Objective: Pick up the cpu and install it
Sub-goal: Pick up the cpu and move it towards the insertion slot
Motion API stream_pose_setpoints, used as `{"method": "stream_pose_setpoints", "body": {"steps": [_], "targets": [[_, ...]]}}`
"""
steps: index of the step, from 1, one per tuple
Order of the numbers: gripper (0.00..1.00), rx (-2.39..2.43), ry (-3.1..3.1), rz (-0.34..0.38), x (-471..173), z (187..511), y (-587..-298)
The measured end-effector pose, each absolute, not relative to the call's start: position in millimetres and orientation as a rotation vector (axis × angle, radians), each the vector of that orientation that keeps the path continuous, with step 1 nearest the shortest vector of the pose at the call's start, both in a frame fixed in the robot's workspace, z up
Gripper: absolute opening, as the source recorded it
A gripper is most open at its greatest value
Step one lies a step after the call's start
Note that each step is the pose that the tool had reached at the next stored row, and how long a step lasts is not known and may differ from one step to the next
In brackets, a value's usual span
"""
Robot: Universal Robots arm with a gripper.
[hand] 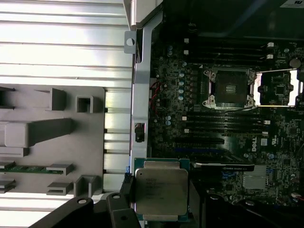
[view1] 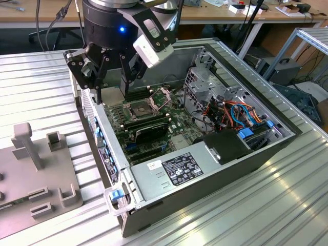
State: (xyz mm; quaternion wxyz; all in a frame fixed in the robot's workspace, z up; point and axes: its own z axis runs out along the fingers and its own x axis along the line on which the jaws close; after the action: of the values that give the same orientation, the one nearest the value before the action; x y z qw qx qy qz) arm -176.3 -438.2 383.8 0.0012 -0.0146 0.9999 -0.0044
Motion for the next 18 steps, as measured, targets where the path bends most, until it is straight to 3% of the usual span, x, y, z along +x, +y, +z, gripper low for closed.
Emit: {"method": "stream_pose_setpoints", "body": {"steps": [18], "targets": [[0.55,-0.046,3.139,-0.014,-153,384,-438]]}}
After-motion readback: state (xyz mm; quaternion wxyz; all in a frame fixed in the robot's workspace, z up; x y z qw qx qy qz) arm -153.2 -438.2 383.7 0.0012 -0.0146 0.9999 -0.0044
